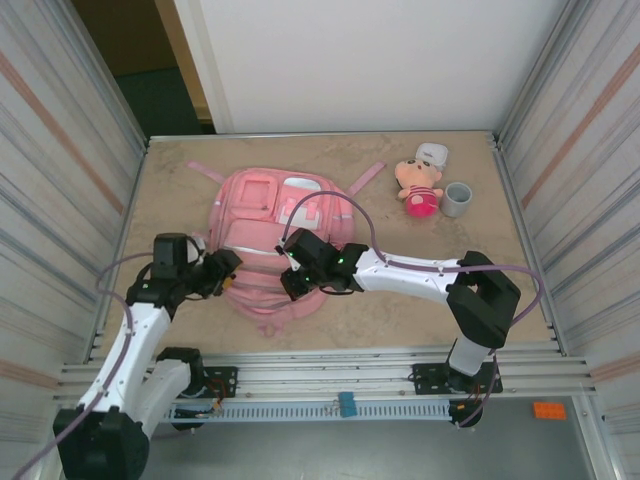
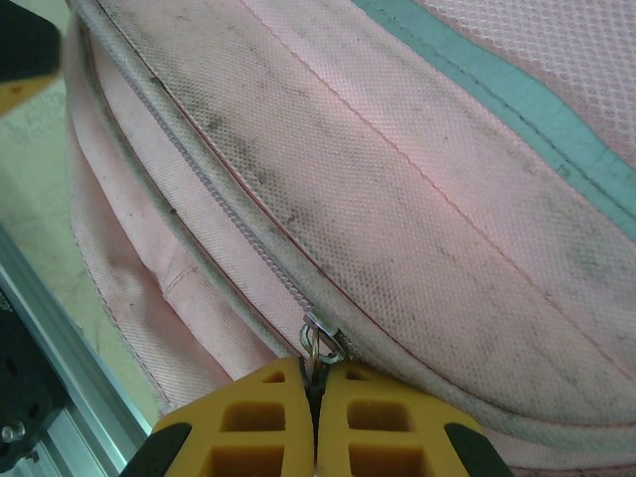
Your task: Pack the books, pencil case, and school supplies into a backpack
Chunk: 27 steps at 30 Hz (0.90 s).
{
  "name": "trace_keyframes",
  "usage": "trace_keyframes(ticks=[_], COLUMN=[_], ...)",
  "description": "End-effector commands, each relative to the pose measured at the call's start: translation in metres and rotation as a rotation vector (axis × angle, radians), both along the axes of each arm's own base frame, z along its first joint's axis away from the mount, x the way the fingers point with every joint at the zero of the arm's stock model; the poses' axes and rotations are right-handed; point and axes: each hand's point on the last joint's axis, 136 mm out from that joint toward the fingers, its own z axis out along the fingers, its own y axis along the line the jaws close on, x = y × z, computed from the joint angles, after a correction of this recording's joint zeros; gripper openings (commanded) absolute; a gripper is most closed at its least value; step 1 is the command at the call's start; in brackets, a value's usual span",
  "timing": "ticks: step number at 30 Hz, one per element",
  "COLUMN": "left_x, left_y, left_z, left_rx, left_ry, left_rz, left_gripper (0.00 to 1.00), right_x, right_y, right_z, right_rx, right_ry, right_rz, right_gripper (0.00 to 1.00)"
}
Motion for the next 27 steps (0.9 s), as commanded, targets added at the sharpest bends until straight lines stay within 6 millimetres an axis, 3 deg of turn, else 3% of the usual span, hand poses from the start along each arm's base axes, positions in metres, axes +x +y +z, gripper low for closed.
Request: trace_keyframes(ticks=[1,9,11,12,15,22,27], left_x=[0.013,0.03,0.034,0.035,0.035,0.023,0.018], left_y=[-0.016,-0.046,-0.05,-0.049,-0.039,-0.006,-0.01], left_z=[0.011,-0.006,-0.01,-0.012,-0.014,-0.011,-0.014], left_rx=[-0.061,-0.063,-0.057,-0.043,0.006,0.095,0.071], left_ry=[-0.03,-0.017,-0.007,0.0,0.013,0.015,0.024], left_rz=[0.002,-0.033,-0.054,-0.063,-0.075,-0.052,-0.09], left_gripper=[0.48,0.48,0.39,0.27,0.02,0.0,0.0], right_x=[0.003,0.0,-0.001,0.0,0.011,0.048,0.074], right_y=[0.012,0.016,0.014,0.01,-0.015,-0.096,-0.111], right_z=[0.018,0.025,0.026,0.025,0.016,-0.005,-0.005], right_rx=[0.053,0.068,0.067,0.058,-0.012,-0.189,-0.215], right_ry=[-0.006,-0.018,-0.021,-0.026,-0.026,-0.024,-0.045], right_rz=[0.004,0.024,0.027,0.024,-0.021,-0.172,-0.224], right_gripper=[0.0,0.0,0.0,0.0,0.0,0.0,0.0])
